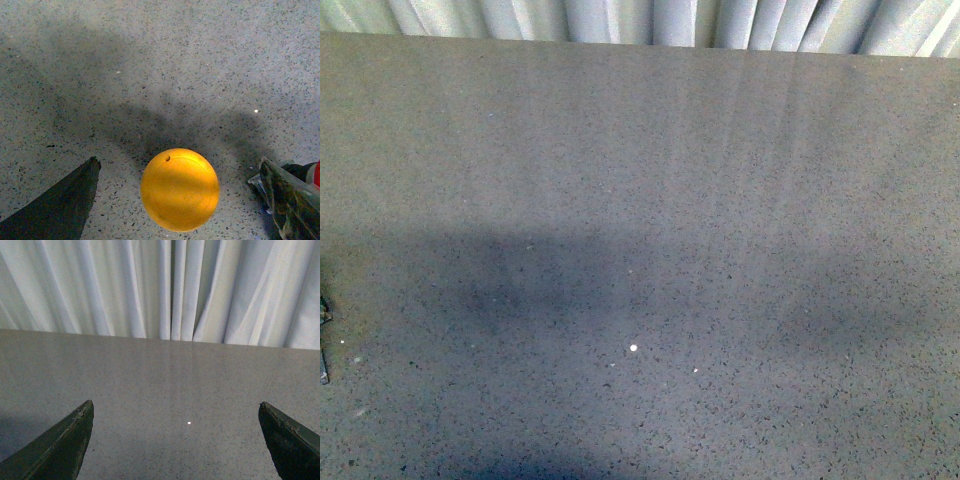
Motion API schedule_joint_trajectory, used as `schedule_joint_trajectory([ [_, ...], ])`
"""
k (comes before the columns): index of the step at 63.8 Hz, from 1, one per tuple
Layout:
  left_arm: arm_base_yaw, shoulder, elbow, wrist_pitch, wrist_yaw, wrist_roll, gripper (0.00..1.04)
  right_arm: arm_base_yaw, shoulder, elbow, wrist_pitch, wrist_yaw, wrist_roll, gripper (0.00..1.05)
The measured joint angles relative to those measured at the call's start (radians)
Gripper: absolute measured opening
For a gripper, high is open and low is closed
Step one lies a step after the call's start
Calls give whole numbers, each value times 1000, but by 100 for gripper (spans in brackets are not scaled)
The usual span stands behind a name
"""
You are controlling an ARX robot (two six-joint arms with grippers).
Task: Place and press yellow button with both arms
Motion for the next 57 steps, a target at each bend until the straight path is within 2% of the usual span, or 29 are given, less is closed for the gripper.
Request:
schedule_joint_trajectory([
  [31, -2, 17, 4, 13, -15, 32, 95, 0, 0, 0, 0, 0, 0, 96],
  [42, -15, 17, -8, 20, -23, 42, 90, 0, 0, 0, 0, 0, 0, 96],
  [57, -30, 18, -9, 24, -30, 42, 72, 0, 0, 0, 0, 0, 0, 96],
])
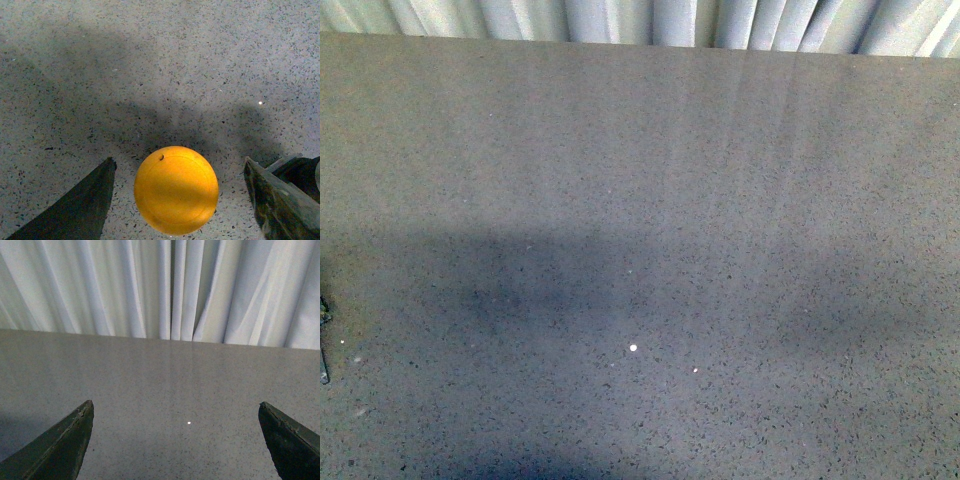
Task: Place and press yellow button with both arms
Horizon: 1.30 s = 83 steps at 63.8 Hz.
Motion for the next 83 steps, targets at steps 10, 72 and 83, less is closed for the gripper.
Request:
schedule_joint_trajectory([
  [10, -5, 0, 0, 0, 0, 0, 56, 0, 0, 0, 0, 0, 0, 96],
  [72, 5, -185, 119, -159, -6, 40, 34, 0, 0, 0, 0, 0, 0, 96],
  [83, -221, -279, 137, -198, -77, -28, 34, 0, 0, 0, 0, 0, 0, 96],
])
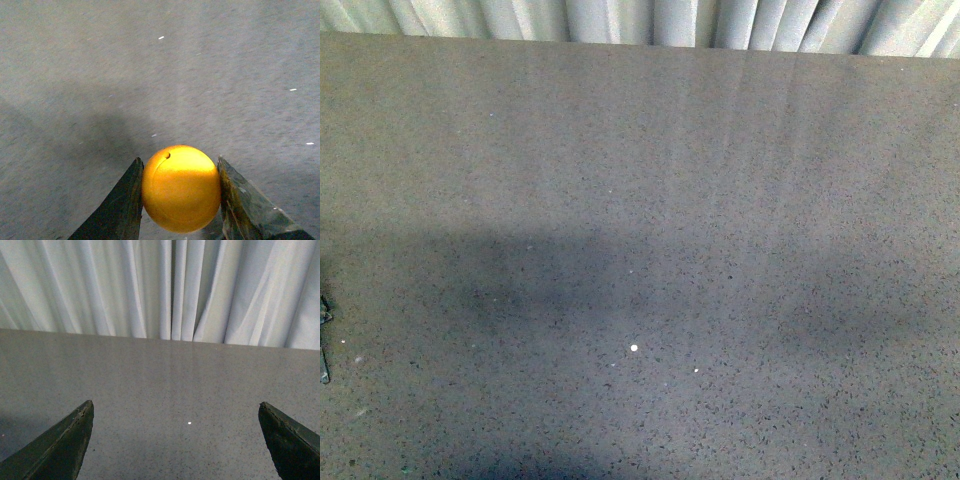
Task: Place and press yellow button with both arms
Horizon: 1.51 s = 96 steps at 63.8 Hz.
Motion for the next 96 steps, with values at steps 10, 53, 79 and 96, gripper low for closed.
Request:
schedule_joint_trajectory([
  [10, -293, 26, 6, 42, -109, -103, 34, 0, 0, 0, 0, 0, 0, 96],
  [53, -829, 493, 243, 260, -278, -310, 34, 0, 0, 0, 0, 0, 0, 96],
  [79, -888, 654, 264, 320, -288, -294, 34, 0, 0, 0, 0, 0, 0, 96],
  [96, -890, 700, 290, 339, -298, -303, 34, 0, 0, 0, 0, 0, 0, 96],
])
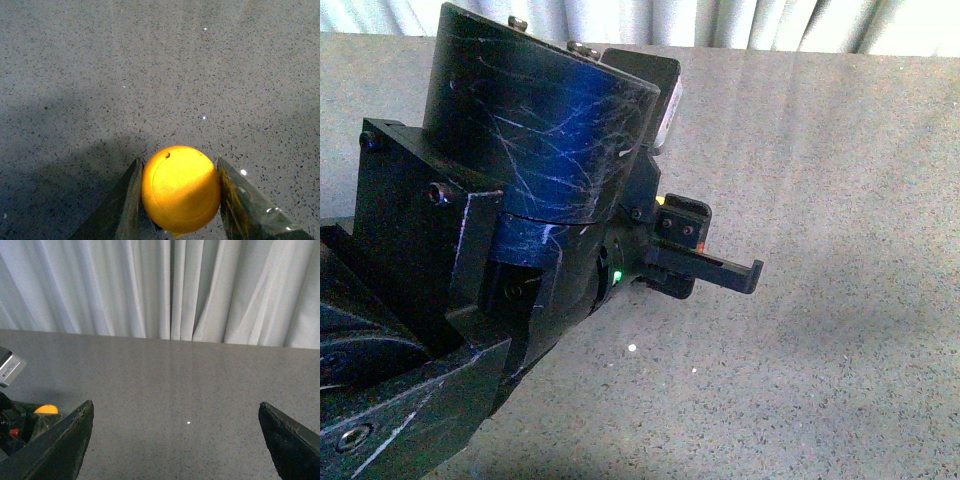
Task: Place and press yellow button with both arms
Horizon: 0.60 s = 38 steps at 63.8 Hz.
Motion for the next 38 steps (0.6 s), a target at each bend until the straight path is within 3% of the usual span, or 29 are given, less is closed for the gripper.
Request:
schedule_joint_trajectory([
  [2, 0, 2, 0, 3, -1, -3, 35, 0, 0, 0, 0, 0, 0, 96],
  [20, 2, 8, -27, 17, 1, -14, 78, 0, 0, 0, 0, 0, 0, 96],
  [25, 9, -6, -60, 20, 6, -19, 94, 0, 0, 0, 0, 0, 0, 96],
  [28, 13, -19, -76, 23, 8, -20, 97, 0, 0, 0, 0, 0, 0, 96],
  [38, 36, -111, -149, 40, 19, -27, 96, 0, 0, 0, 0, 0, 0, 96],
])
